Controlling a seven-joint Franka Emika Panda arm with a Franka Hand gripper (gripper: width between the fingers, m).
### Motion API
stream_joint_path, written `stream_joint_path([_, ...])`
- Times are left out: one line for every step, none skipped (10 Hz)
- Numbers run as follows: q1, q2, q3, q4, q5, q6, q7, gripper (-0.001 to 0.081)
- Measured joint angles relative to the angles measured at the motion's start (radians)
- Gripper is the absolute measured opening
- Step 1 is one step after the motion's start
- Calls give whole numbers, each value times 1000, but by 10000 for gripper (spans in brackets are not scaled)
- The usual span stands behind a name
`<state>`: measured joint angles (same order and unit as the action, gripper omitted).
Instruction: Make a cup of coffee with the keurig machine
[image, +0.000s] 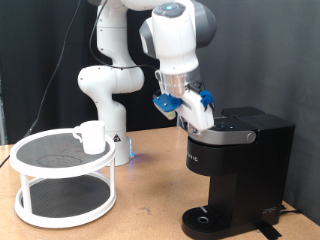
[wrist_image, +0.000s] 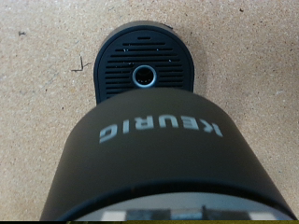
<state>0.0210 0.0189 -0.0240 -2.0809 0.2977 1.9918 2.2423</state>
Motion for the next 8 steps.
stream_joint_path([0,10,-1,-1,-1,9,0,0])
stream_joint_path([0,10,-1,-1,0,11,0,0])
stream_joint_path([0,10,-1,-1,0,12,-1,0])
stream_joint_path([0,10,-1,-1,0,12,-6,0])
stream_joint_path([0,9,-1,-1,0,12,-18,0])
stream_joint_path([0,8,-1,-3,0,13,-30,0])
stream_joint_path([-1,3,-2,-10,1,17,-39,0])
stream_joint_path([-5,-7,-6,-21,11,21,-45,0])
